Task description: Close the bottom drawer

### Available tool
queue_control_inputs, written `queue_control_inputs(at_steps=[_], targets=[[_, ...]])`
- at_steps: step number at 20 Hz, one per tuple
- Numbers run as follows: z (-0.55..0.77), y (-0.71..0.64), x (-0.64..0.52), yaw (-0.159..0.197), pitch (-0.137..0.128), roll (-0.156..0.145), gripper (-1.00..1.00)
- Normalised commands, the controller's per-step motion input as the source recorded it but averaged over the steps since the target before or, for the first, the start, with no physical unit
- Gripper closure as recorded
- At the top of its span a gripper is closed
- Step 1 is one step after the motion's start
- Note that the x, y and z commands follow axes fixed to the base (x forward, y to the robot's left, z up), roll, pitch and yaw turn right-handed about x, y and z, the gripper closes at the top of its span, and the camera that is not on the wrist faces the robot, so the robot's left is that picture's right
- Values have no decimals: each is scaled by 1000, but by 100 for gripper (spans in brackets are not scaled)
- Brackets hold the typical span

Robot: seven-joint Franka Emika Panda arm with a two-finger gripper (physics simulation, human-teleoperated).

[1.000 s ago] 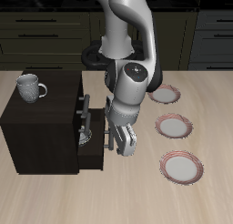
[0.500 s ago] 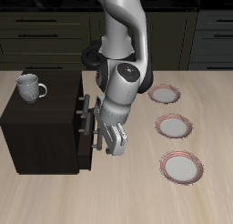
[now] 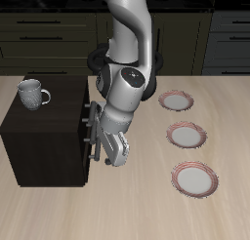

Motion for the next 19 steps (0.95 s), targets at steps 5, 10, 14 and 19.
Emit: queue_control_inputs(at_steps=[5,10,14,19], targets=[[-10,-421,326,121,-16,-90,-100],[21,-387,366,142,-21,-75,-100],[22,-332,143,82,-9,-58,-100],[195,-337,23,15,-23,-37,-100]])
